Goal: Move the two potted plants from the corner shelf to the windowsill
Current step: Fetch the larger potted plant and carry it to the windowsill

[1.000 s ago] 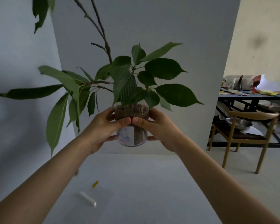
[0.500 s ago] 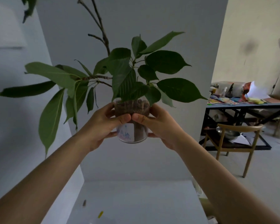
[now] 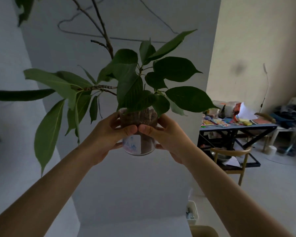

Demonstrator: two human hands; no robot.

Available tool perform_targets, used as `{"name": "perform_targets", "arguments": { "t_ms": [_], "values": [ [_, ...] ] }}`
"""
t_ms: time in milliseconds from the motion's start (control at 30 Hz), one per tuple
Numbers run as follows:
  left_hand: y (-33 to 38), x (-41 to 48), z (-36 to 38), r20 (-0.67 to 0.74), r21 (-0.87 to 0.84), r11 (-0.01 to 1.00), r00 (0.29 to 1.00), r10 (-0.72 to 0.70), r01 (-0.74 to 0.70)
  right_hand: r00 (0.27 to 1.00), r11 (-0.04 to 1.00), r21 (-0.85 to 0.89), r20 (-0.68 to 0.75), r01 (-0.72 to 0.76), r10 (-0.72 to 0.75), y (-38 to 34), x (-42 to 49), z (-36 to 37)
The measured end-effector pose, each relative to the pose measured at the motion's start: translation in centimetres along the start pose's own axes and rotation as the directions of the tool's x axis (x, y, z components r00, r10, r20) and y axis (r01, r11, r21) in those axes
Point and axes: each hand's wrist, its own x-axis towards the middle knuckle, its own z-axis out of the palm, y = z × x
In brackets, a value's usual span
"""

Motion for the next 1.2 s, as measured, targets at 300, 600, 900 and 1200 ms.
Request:
{"name": "perform_targets", "arguments": {
  "t_ms": [300,600,900,1200],
  "values": [
    [4.2,2.1,-0.5,0.106,-0.067,0.996,0.992,0.066,-0.059,0.996,0.999,-0.05,-0.083,0.017,-0.021,-4.9,0.3,-0.9],
    [7.0,3.0,2.6,0.22,-0.098,0.992,0.971,0.094,-0.073,0.986,0.988,-0.153,-0.164,0.0,-0.025,-7.1,-1.6,-4.8],
    [9.4,2.0,11.0,0.351,-0.14,0.986,0.927,0.133,-0.089,0.948,0.965,-0.261,-0.314,-0.031,-0.055,-8.6,-7.7,-11.4],
    [12.4,-1.1,24.7,0.504,-0.228,0.971,0.844,0.184,-0.076,0.858,0.97,-0.23,-0.512,-0.082,-0.049,-11.0,-19.3,-20.9]
  ]
}}
